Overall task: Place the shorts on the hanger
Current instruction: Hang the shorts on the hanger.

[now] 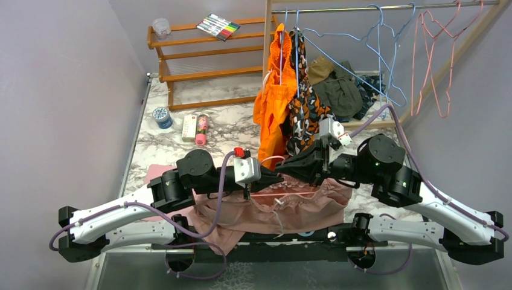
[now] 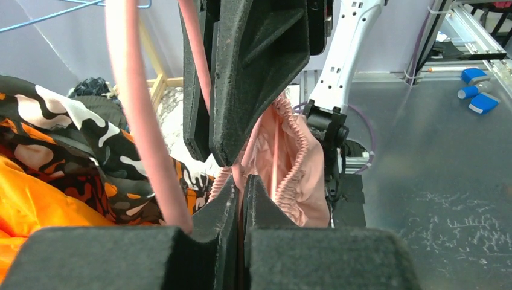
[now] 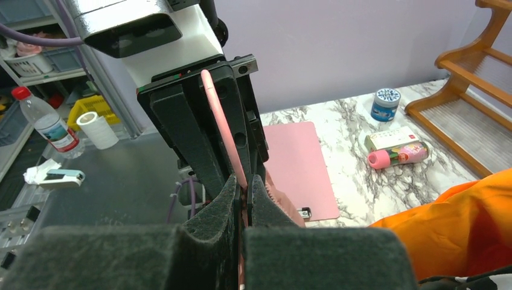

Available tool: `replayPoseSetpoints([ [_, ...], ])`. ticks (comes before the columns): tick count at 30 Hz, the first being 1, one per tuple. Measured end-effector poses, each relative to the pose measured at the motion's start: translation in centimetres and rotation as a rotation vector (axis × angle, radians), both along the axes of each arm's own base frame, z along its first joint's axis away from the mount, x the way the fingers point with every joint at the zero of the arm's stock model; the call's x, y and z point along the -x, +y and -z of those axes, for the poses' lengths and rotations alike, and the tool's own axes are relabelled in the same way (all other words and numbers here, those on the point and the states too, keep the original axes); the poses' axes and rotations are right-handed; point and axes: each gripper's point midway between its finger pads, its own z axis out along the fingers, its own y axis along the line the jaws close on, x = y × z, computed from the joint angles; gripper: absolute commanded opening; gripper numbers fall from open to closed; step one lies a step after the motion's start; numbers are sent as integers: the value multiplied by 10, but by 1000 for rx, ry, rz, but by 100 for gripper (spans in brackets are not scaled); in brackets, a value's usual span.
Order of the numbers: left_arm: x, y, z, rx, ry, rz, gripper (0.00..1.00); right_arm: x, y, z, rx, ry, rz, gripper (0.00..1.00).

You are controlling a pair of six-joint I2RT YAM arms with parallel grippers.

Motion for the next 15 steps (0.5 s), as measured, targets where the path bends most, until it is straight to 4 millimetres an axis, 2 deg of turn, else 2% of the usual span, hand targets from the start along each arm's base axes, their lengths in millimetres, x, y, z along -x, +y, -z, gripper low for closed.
replayPoseSetpoints([
  [1,0,0,0,1,2,0,0,0,0,0,-1,-2,1,1],
  [2,0,0,0,1,3,0,0,-1,0,0,-1,-3,2,8],
  [4,0,1,0,5,2,-3,0,-1,0,0,1,-2,2,28],
  [6,-1,2,2,5,1,-9,0,-1,1,2,6,4,4,42],
  [11,-4,15,5,17,2,-54,0,-6,-7,6,38,8,46,48],
  [15,-5,32,-1,40,1,-94,0,-11,-29,8,61,8,124,48],
])
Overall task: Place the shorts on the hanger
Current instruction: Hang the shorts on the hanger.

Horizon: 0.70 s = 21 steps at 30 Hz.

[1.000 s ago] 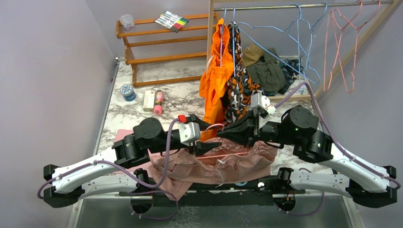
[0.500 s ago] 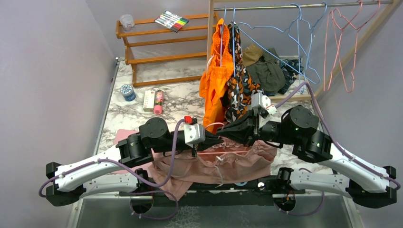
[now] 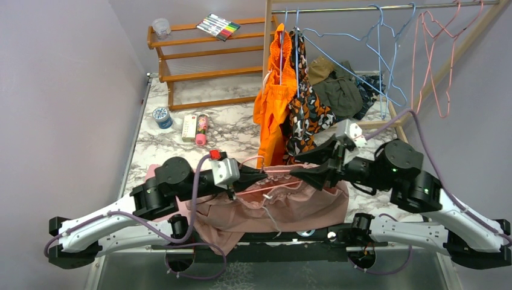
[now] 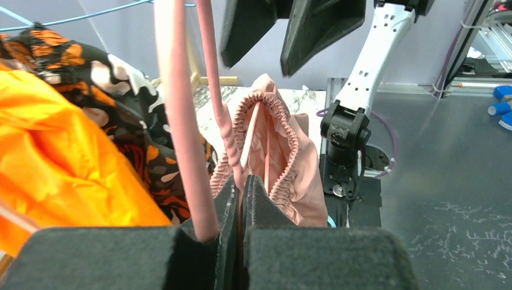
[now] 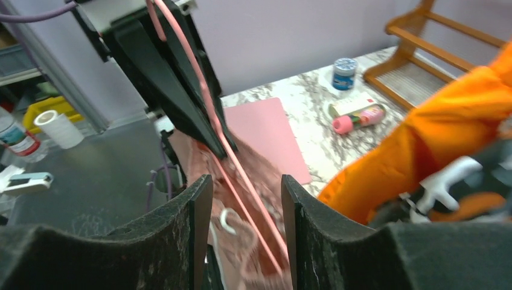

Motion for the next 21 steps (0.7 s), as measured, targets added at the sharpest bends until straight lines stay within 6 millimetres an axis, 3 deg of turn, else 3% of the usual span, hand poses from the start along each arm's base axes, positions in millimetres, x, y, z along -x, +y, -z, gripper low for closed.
replayPoseSetpoints([
  [8,-1,32,-16,67,-2,-71,0,-9,-47,-3,-30,3,162,45],
  [21,-4,33,-4,33,22,-89,0,-29,-30,35,85,46,227,39],
])
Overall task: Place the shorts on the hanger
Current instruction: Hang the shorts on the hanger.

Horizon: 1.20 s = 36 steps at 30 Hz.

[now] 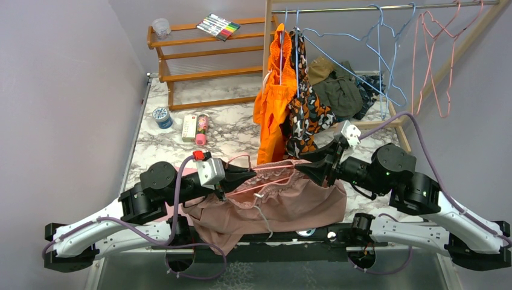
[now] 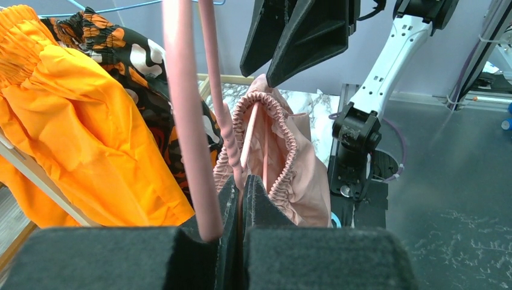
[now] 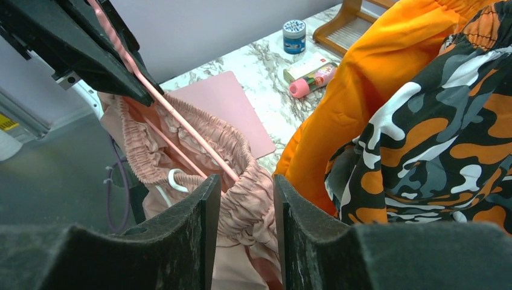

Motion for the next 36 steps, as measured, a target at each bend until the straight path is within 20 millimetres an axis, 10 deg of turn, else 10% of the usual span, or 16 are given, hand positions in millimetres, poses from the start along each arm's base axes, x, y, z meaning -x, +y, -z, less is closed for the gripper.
replayPoseSetpoints([
  [13,0,0,1,-2,0,0,0,-2,6,12,32,16,-2,41],
  [25,-1,-1,2,-9,2,-1,0,-5,11,22,58,34,0,3],
  [36,-1,-3,4,-17,6,1,0,3,18,14,37,44,-52,1],
])
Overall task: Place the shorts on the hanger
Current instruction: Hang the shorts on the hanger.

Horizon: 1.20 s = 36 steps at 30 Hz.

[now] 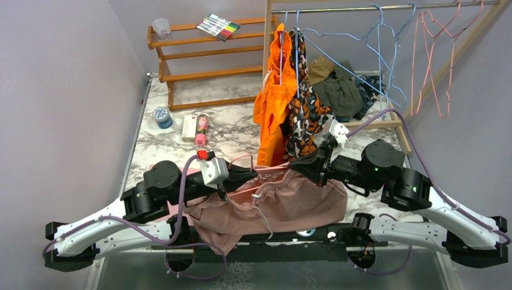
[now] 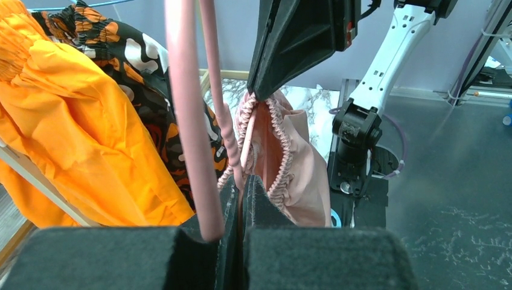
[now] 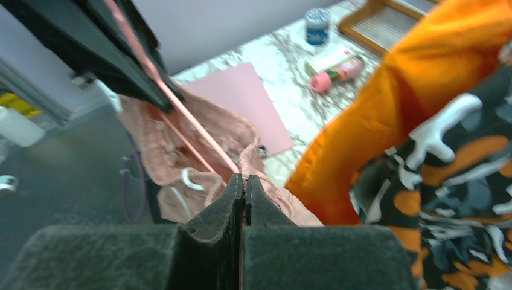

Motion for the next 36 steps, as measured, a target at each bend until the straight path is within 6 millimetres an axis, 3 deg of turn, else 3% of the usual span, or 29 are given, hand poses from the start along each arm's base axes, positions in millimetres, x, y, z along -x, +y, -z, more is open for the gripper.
replayPoseSetpoints([
  [9,4,-19,-6,-13,1,58,0,18,36,-61,-151,-30,-172,1],
  [18,16,-16,-17,17,-15,116,0,4,40,-56,-141,-28,-108,1],
  [24,19,-6,-24,43,-26,114,0,5,23,-56,-146,-33,-74,1],
  [25,20,-5,-25,46,-27,114,0,7,18,-55,-147,-34,-72,4],
  [27,20,-2,-26,51,-29,113,0,12,8,-54,-147,-33,-72,28],
  [29,21,-1,-27,54,-31,114,0,15,2,-53,-148,-21,-72,43],
  [32,21,-3,-26,50,-29,117,0,18,-3,-52,-141,-16,-71,51],
  [36,23,-12,-19,22,-18,147,0,19,-2,-53,-115,-24,-87,53],
])
